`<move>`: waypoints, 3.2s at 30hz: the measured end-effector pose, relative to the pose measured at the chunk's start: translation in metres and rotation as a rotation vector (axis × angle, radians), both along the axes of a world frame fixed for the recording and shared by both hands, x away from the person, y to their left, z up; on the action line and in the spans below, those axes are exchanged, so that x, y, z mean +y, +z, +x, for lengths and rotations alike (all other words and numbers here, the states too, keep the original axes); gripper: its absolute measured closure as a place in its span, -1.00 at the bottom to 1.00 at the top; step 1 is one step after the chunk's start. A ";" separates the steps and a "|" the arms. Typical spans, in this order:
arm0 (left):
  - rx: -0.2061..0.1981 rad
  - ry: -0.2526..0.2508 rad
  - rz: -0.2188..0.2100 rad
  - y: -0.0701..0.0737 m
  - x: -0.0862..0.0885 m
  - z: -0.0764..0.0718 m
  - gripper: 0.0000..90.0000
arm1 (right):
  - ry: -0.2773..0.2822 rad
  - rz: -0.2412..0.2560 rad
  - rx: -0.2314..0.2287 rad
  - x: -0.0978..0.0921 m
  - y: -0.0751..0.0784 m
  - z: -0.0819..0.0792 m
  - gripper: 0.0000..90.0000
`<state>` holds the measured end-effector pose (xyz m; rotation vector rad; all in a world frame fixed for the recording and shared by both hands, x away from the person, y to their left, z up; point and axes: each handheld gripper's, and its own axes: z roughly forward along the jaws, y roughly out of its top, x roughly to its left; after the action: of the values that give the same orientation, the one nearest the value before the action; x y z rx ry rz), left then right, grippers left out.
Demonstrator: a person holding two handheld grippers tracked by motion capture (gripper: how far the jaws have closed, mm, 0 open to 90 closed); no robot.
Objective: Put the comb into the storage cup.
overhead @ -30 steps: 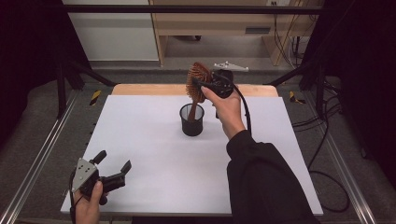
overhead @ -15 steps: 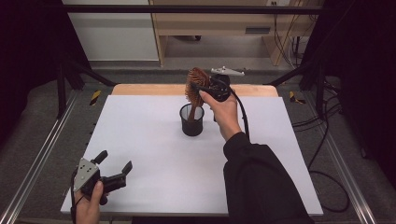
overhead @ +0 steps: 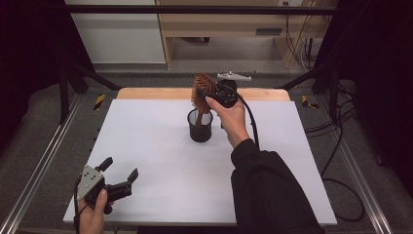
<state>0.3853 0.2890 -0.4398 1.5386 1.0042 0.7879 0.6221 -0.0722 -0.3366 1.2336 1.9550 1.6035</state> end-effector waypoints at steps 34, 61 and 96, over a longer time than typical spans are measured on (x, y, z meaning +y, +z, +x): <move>-0.001 -0.007 0.002 0.000 -0.001 0.000 -0.94 | 0.021 0.017 0.028 0.004 -0.009 0.001 0.11; -0.011 0.010 -0.022 -0.004 0.007 0.021 -0.94 | -0.009 0.022 0.043 -0.003 -0.018 0.019 0.01; -0.004 0.004 -0.004 -0.008 0.008 0.028 -0.94 | -0.023 -0.001 0.061 -0.013 -0.023 0.024 -0.10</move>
<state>0.4130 0.2973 -0.4483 1.5318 1.0061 0.7913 0.6463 -0.0853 -0.3593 1.3144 1.9702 1.5710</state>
